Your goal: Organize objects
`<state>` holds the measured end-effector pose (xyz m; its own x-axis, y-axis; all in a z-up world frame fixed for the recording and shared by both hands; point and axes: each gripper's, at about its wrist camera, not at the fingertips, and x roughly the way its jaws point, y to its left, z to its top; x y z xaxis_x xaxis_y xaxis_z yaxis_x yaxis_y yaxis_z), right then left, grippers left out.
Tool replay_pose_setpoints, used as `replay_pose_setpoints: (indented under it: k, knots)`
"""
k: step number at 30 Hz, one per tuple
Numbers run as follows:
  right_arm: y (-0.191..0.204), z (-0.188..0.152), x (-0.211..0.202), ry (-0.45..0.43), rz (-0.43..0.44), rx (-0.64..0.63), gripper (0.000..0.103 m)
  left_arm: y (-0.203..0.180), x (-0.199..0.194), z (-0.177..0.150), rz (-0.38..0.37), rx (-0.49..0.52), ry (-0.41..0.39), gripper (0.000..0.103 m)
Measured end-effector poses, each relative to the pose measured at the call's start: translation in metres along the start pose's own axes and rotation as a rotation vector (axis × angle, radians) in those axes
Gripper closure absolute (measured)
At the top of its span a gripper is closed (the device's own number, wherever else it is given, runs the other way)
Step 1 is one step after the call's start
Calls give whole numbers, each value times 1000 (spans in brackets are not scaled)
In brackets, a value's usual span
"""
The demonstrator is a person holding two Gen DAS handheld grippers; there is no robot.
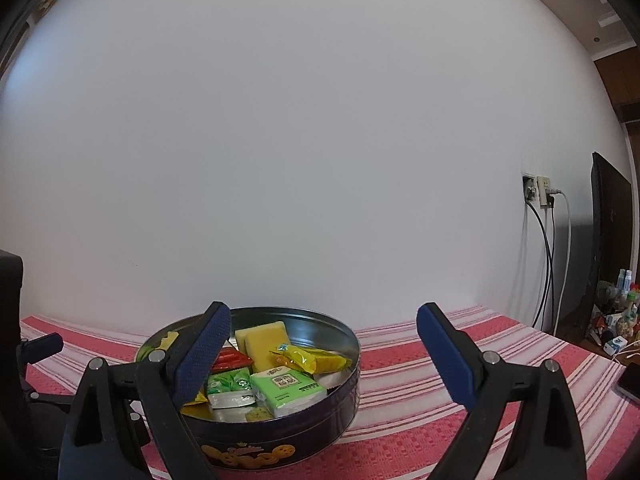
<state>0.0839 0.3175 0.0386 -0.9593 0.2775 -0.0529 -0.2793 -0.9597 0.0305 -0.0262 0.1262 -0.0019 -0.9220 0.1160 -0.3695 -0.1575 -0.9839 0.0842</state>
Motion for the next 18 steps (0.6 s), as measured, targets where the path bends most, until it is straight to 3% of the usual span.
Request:
replay_pose_setpoints:
  k: [18]
  knots:
    - [-3, -3, 10, 7, 10, -6, 7, 6, 5, -2, 6, -9, 32, 0]
